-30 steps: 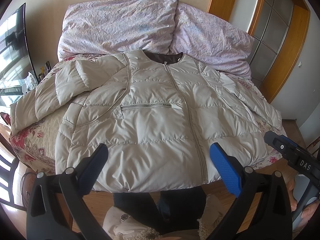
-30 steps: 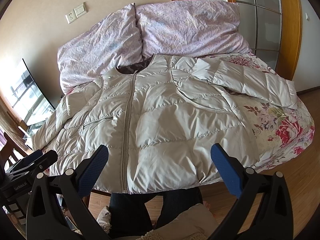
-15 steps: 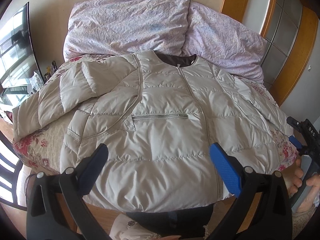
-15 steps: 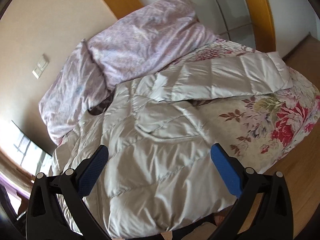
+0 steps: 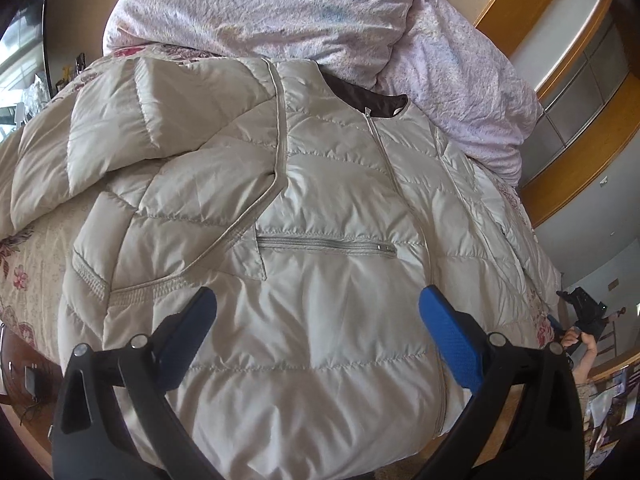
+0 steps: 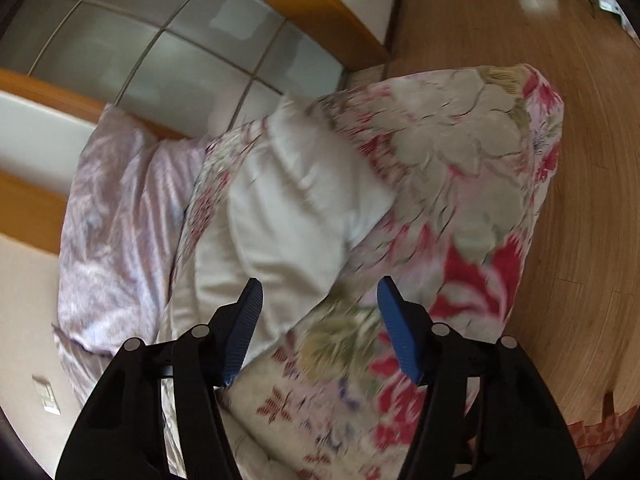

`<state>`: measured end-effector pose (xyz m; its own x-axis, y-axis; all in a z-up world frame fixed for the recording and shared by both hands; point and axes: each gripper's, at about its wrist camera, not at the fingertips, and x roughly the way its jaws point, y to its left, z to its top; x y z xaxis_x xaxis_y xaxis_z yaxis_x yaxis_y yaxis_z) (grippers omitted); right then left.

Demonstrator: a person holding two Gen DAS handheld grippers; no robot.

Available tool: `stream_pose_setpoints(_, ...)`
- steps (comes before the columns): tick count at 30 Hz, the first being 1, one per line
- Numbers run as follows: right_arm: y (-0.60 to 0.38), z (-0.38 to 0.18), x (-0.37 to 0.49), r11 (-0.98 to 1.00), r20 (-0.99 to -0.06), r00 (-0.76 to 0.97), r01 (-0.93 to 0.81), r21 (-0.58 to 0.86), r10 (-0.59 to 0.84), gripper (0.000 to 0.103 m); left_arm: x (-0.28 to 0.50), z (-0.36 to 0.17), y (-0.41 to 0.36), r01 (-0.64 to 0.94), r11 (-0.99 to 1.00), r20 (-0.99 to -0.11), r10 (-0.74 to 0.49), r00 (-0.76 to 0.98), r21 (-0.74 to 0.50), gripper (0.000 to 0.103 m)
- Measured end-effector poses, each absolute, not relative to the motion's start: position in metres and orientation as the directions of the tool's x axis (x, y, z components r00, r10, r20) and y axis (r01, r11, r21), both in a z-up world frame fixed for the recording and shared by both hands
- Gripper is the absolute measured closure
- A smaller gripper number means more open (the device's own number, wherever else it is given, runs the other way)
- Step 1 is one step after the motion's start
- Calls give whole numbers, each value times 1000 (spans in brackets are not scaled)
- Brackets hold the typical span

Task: Fold large clothes
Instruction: 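Grasp the jacket sleeve cuff with the right gripper and lift it, then carry the sleeve across the jacket front and release it with the right gripper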

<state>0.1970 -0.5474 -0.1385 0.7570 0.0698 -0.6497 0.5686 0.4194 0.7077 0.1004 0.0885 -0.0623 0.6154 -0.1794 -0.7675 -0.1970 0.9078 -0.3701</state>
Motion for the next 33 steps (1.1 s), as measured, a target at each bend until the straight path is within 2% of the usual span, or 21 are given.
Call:
stream_pose_setpoints(8,-571,-145,207,411,-629,777,564,716,28,55,117,-71,95,-217,901,-767,-170,618,-375,2)
stream_pose_setpoints(13,-567,-142,219,438,-646,763,581,685,-2,79,115,-79,117,-268,864,-751,-172,638,-426,2)
stream_pose_setpoints(16,-559,-124,226,515,-636,770,565,645,-49,86,108,-78,132,-281,844,-715,-161,681,-457,2)
stream_pose_setpoints(21,-529,-71,241,670,-573,813,480,567,-97,90,96,-72,151,-306,836,-666,-91,740,-455,2)
stream_pose_setpoints(26,-441,-1,266,848,-473,881,233,475,23,91,88,-69,166,-332,827,-640,-44,767,-455,2)
stream_pose_setpoints(29,-367,33,278,908,-415,896,36,417,155,91,82,-69,174,-353,819,-638,-19,770,-451,2)
stream_pose_setpoints(33,-266,53,291,905,-393,848,-209,371,356,91,71,-70,188,-387,796,-632,7,775,-465,2)
